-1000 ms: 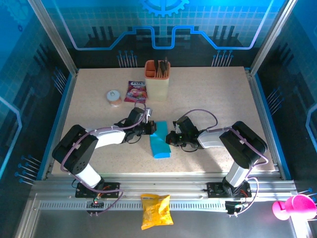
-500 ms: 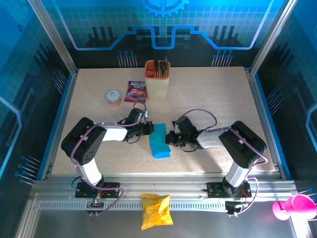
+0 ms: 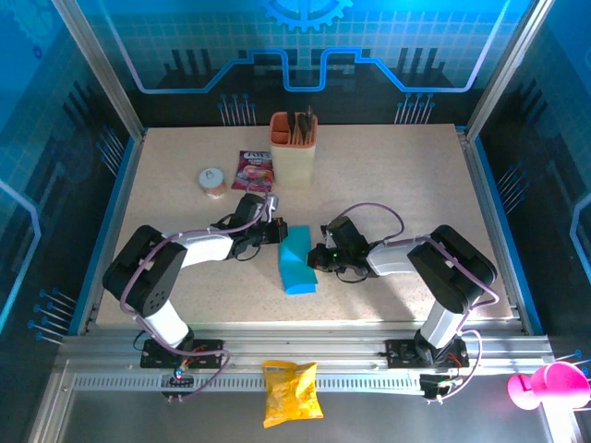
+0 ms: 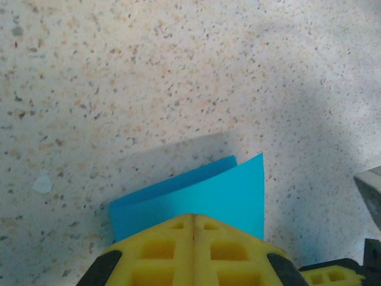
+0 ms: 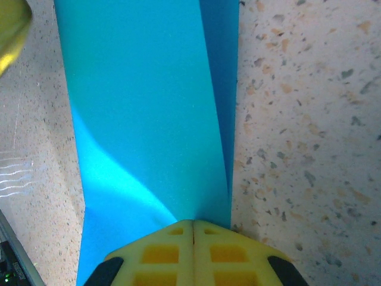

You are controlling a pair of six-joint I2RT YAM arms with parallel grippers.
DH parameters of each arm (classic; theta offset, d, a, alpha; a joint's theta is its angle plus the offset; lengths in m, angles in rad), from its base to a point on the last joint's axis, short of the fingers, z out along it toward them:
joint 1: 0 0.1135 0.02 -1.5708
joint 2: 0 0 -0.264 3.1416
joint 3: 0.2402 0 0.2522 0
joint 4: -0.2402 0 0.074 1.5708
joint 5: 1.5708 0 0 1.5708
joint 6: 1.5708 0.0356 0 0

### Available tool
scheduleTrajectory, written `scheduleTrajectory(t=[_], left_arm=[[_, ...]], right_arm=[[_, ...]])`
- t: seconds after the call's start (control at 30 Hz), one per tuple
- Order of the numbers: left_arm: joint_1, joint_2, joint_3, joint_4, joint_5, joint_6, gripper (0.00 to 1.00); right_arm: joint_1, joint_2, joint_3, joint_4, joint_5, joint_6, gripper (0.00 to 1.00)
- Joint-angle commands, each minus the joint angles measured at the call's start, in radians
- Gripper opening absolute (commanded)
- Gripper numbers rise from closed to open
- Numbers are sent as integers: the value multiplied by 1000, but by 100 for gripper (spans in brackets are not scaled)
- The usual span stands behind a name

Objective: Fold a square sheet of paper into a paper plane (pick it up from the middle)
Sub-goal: First fold in half a square sheet of paper at the center of the table.

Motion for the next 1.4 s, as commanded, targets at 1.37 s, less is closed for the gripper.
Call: scheduleTrajectory(t=[1.37], left_arm=[[-252,-233,-212,-86,70,-55,3]], right_arm=[[70,145,-26,-113,111,5,0]])
